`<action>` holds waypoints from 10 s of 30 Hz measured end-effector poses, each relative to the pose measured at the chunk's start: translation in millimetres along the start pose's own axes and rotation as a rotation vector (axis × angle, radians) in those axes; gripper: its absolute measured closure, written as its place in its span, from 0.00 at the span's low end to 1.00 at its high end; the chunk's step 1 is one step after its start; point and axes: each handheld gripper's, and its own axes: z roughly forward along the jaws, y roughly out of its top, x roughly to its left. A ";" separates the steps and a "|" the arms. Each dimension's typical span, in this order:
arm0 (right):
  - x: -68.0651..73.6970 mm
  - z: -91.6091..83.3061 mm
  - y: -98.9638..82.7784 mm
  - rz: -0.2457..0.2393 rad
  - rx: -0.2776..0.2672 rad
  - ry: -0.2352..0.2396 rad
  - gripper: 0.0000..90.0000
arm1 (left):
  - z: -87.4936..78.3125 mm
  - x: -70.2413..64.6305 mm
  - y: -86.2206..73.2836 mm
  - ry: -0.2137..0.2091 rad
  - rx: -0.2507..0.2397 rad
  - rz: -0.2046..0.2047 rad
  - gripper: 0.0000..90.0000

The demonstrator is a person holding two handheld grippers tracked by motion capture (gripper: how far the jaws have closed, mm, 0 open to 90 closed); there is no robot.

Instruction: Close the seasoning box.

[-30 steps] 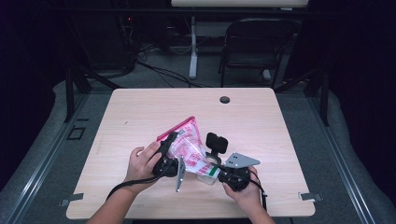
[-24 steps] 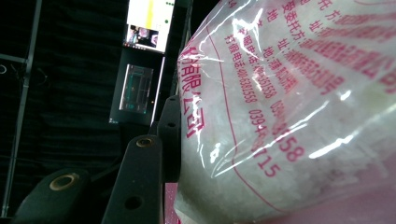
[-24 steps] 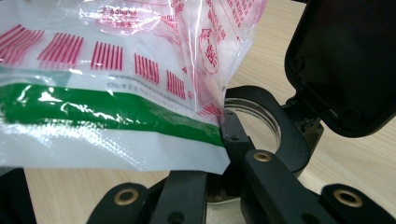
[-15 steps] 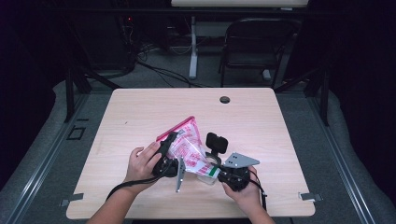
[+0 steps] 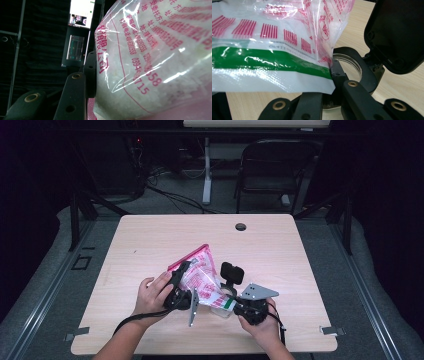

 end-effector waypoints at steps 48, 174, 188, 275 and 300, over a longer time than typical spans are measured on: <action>-1.0 1.0 -2.2 0.010 0.004 -0.011 0.98 | -4.1 1.6 7.9 0.021 -0.008 0.035 0.71; -1.3 -0.9 -0.5 -0.021 -0.001 -0.031 0.91 | -1.4 1.7 7.9 0.013 -0.003 0.090 0.73; -0.6 0.1 -0.7 -0.024 0.003 -0.031 0.93 | -1.4 1.7 7.6 0.015 -0.011 0.078 0.73; -2.1 2.4 -1.5 -0.012 -0.010 -0.048 0.86 | -6.6 6.4 8.4 0.033 -0.023 0.098 0.75; -2.2 2.6 -1.8 -0.010 -0.015 -0.056 0.86 | -7.3 8.3 8.6 0.045 -0.031 0.106 0.75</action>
